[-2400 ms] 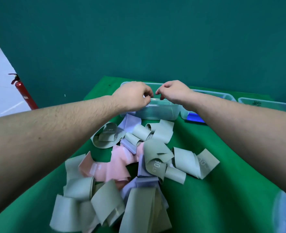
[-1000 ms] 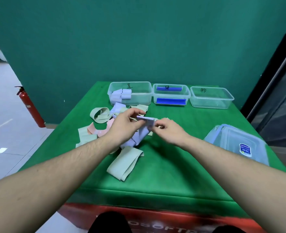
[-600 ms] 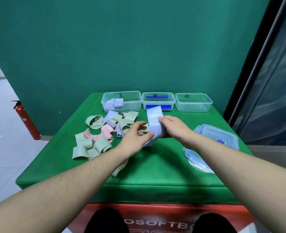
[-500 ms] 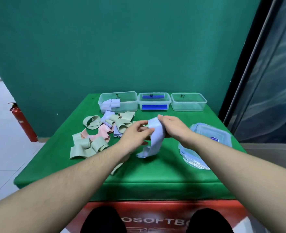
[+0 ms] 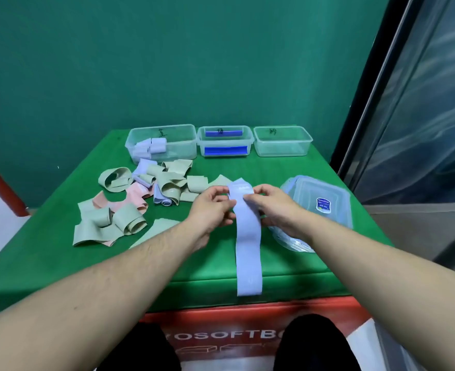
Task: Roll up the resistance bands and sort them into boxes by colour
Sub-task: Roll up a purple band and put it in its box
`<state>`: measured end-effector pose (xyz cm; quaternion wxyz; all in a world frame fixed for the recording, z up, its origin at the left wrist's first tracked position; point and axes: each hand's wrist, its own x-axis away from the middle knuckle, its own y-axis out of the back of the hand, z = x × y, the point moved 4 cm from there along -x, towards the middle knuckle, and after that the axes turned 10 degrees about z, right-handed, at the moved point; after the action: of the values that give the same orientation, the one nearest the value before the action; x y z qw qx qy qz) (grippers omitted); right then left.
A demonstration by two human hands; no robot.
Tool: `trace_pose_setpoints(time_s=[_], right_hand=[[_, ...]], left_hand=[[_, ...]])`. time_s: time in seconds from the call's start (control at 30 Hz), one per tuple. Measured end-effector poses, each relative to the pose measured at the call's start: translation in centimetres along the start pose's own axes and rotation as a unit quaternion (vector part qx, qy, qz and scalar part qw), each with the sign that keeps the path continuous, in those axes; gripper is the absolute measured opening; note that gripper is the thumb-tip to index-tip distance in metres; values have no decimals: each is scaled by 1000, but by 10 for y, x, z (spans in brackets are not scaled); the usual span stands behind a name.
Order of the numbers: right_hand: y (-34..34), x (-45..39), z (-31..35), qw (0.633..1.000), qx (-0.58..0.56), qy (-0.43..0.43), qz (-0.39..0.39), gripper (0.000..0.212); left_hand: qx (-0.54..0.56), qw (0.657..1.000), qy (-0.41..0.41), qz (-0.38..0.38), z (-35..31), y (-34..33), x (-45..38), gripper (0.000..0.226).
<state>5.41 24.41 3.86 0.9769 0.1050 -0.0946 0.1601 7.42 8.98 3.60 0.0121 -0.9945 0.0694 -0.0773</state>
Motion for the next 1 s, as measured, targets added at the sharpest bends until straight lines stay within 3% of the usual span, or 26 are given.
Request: trace_pose_setpoints(time_s=[0.33,0.47,0.57,0.67,0.87,1.0], right_hand=[[20,-72,-31,993,86,-32,-77,19],[25,-96,-28,992,80,-59,-77,6],[26,-105,-33,990,88,-65,-89,49],[27,-100,-37,988,108,-45,-98,64],[22,-65,-39,994,78,-3,-77,37],[13,-25,-43,987,153,41,-28,17]], left_hand=[[-124,992,6,-12,29,6,-90,31],[-118,993,-3,-14,29,10,-113,34],[-125,991,-18,-35,38,14,-120,34],[-160,986,-34,-41,46,16,-110,27],[-232,967,-101,42,56,5,-57,14],[-277,942,-139,126,69,-3,-18,14]])
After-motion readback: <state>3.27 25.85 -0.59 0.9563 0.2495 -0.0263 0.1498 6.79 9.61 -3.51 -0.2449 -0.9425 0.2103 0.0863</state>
